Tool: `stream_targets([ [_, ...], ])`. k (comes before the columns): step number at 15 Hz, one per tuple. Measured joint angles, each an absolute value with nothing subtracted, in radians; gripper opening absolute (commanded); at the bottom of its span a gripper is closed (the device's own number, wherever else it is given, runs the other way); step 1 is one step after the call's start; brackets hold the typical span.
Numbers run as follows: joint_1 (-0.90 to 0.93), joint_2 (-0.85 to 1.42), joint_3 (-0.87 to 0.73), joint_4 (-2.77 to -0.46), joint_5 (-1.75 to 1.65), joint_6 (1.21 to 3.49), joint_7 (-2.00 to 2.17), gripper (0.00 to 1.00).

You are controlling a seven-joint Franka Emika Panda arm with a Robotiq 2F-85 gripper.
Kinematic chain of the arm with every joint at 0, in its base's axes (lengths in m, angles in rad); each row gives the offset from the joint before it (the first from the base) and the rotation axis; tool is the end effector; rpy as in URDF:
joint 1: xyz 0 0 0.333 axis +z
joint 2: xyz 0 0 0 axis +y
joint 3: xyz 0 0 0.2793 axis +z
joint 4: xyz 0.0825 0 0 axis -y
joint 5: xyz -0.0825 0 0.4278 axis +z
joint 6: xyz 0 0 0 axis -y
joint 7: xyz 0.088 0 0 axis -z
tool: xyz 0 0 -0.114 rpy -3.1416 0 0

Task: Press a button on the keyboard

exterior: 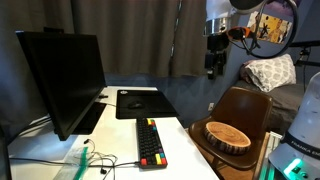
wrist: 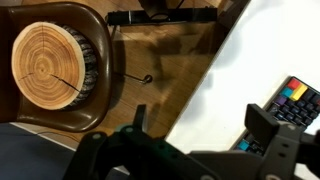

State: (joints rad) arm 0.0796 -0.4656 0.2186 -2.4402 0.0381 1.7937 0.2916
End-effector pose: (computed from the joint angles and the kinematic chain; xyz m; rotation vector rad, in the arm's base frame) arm 0.4216 0.1291 0.3946 3.0192 -0.0563 -0.2500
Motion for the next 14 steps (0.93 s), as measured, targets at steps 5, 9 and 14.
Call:
stream_targets([
  [5,0.084,-0.46,0.222,-2.436,0.037,1.797,0.291,1.0],
  [9,0.13,-0.367,0.276,-2.37,0.037,1.844,0.293,1.0],
  [14,0.2,-0.141,0.351,-2.228,0.009,1.954,0.293,1.0],
])
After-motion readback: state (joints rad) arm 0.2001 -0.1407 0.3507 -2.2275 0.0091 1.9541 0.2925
